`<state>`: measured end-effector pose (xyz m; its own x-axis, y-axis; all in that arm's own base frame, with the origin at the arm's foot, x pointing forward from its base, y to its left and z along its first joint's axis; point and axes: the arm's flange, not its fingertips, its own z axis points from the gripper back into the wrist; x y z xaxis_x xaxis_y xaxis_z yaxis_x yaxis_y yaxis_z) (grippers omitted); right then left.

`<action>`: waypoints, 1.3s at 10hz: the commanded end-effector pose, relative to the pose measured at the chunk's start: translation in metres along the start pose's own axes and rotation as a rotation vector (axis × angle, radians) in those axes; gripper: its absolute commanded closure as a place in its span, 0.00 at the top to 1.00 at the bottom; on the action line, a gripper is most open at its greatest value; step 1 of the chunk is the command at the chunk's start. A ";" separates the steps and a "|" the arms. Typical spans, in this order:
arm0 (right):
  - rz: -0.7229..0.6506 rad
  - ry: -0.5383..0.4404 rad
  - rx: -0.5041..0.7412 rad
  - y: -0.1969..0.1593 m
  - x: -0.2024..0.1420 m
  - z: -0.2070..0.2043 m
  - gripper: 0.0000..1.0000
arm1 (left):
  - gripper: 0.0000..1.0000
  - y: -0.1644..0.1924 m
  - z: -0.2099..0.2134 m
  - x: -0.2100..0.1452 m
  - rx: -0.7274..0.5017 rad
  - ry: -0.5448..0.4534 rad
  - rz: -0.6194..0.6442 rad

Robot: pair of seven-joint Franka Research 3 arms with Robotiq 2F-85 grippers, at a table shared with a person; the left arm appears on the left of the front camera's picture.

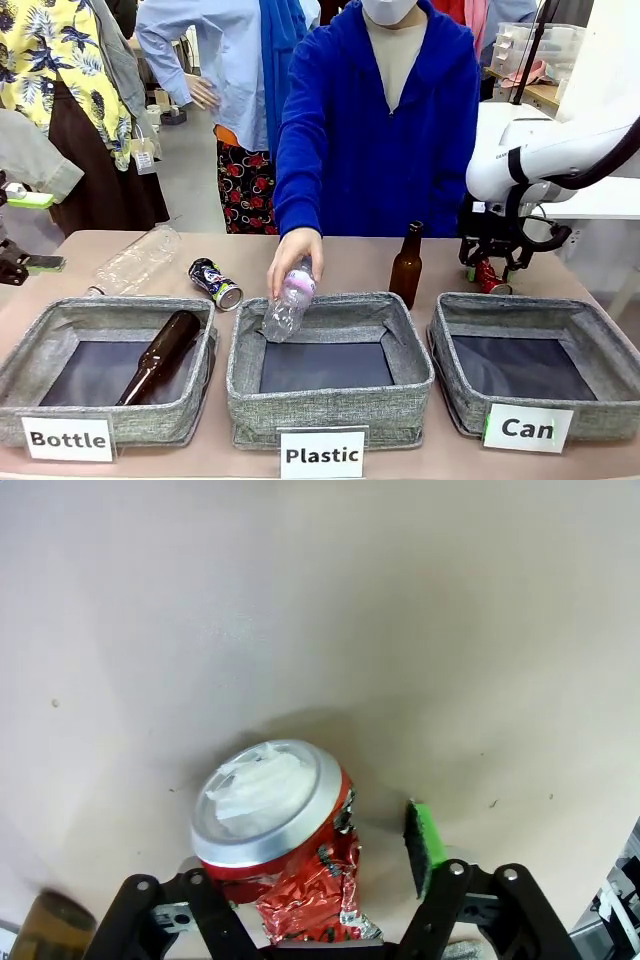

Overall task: Sort the can waste into the basket.
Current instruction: Pick up the can waste from the table and place it in the right Fabric basket.

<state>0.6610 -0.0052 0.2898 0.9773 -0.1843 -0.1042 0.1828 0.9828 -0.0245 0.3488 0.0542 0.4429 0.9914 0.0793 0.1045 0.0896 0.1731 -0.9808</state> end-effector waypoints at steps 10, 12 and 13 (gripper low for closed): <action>-0.017 -0.060 0.051 -0.006 -0.042 0.076 0.00 | 1.00 -0.001 0.001 -0.003 -0.002 0.000 -0.004; -0.046 -0.084 0.043 -0.011 -0.069 0.113 0.00 | 1.00 -0.001 0.001 -0.003 -0.002 0.000 -0.004; -0.045 -0.088 0.050 -0.014 -0.091 0.135 0.00 | 1.00 -0.001 0.001 -0.003 -0.002 0.000 -0.004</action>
<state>0.6104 -0.0051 0.4232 0.9794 -0.2011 -0.0159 0.2014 0.9793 0.0215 0.3487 0.0542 0.4428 0.9914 0.0793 0.1042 0.0893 0.1730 -0.9809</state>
